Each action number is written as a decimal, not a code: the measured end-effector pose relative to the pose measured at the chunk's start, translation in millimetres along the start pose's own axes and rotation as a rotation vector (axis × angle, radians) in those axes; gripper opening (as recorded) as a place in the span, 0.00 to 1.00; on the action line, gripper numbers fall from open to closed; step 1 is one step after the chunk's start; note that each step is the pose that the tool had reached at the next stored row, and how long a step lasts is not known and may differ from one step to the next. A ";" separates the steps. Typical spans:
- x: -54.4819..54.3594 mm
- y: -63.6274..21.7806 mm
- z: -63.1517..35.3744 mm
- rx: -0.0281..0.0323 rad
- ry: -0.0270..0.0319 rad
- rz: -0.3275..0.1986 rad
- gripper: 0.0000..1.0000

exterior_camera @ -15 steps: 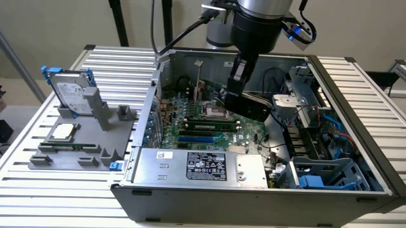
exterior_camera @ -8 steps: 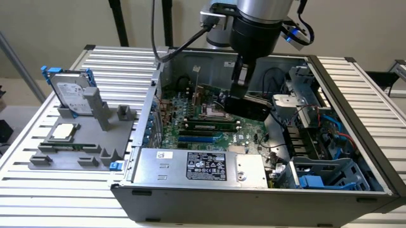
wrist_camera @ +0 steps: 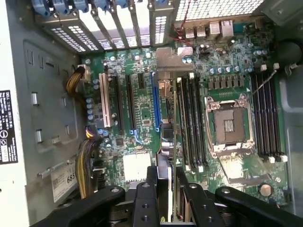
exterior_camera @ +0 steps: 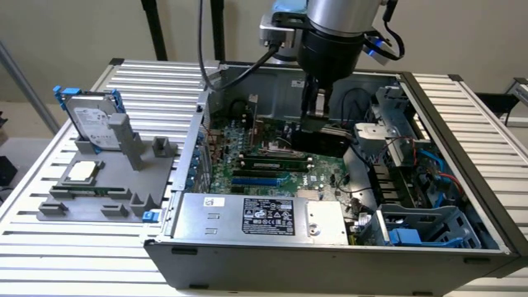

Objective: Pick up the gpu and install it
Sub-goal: 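Insert the gpu into the slot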

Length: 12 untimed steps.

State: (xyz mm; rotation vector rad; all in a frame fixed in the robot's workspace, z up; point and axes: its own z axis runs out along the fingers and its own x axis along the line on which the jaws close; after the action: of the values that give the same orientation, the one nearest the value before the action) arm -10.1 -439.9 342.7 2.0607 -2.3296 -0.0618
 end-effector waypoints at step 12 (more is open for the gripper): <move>4.8 36.5 9.5 0.0028 0.0003 -0.021 0.27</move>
State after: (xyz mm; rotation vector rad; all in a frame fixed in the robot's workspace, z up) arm -47.4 -440.1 335.0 2.0868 -2.3092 -0.0589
